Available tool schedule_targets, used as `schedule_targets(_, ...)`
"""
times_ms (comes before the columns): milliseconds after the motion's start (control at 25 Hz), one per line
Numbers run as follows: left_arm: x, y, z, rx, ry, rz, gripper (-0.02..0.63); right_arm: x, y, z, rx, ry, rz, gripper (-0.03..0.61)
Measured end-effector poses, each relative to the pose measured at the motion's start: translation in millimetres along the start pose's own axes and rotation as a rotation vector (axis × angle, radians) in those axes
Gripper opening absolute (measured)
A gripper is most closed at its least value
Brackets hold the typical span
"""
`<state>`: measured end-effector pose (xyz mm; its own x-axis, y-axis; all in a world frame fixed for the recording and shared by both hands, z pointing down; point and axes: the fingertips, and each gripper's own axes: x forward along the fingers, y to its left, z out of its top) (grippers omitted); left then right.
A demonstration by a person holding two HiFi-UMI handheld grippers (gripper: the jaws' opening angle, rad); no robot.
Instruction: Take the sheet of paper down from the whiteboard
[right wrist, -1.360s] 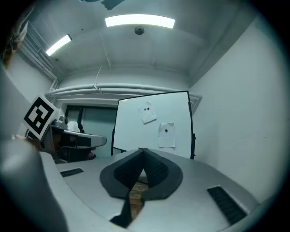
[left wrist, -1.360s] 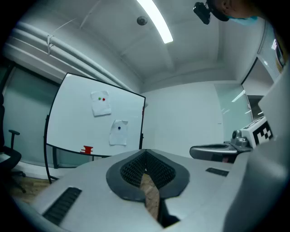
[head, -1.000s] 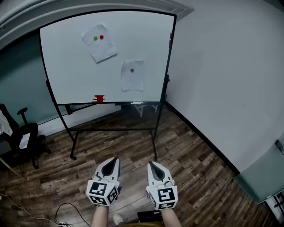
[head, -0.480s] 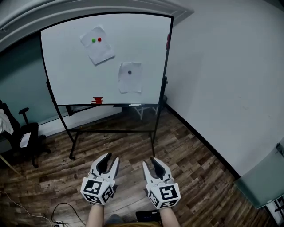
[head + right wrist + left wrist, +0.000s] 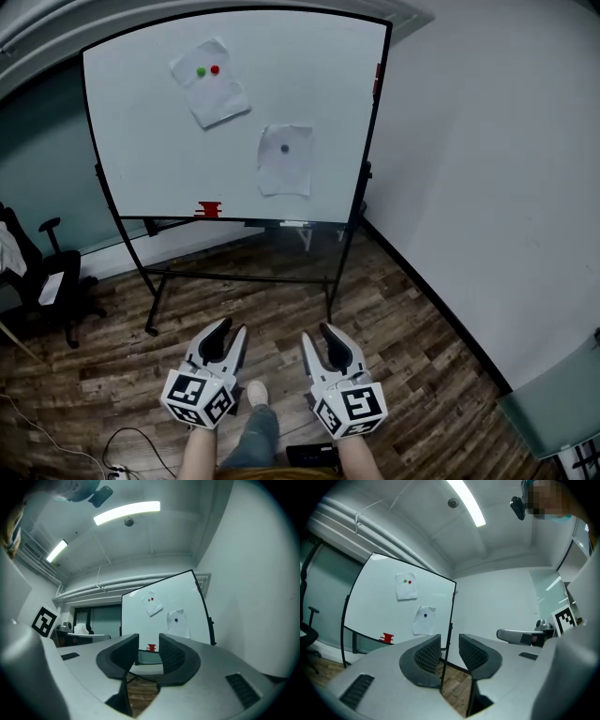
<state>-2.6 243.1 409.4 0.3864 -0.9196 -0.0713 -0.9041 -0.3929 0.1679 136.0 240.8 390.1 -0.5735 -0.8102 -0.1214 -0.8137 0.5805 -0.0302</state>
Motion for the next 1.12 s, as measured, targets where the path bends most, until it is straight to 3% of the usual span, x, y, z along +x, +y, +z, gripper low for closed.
schedule_targets(240,114.4,88.5,-6.7,-0.044,-0.031,0.001,0.123,116.8,-56.9,-19.9,-0.009,0.003,-0.016,0.141)
schedule_targets(640,341.9,238.7,35.9,-0.003,-0.013,-0.022,0.107,366.7,-178.7,-29.1,-0.051,0.052,-0.104,0.156)
schedule_targets(840,419.8,277.6,34.5,0.009,0.023,-0.074,0.114,443.0,-214.5,-32.1,-0.069,0.054,-0.154,0.156)
schedule_targets(1120,478.0,301.7,42.3,0.050,0.007,-0.066,0.114,498.4,-229.8,-24.4,-0.121,0.042,-0.161,0.155)
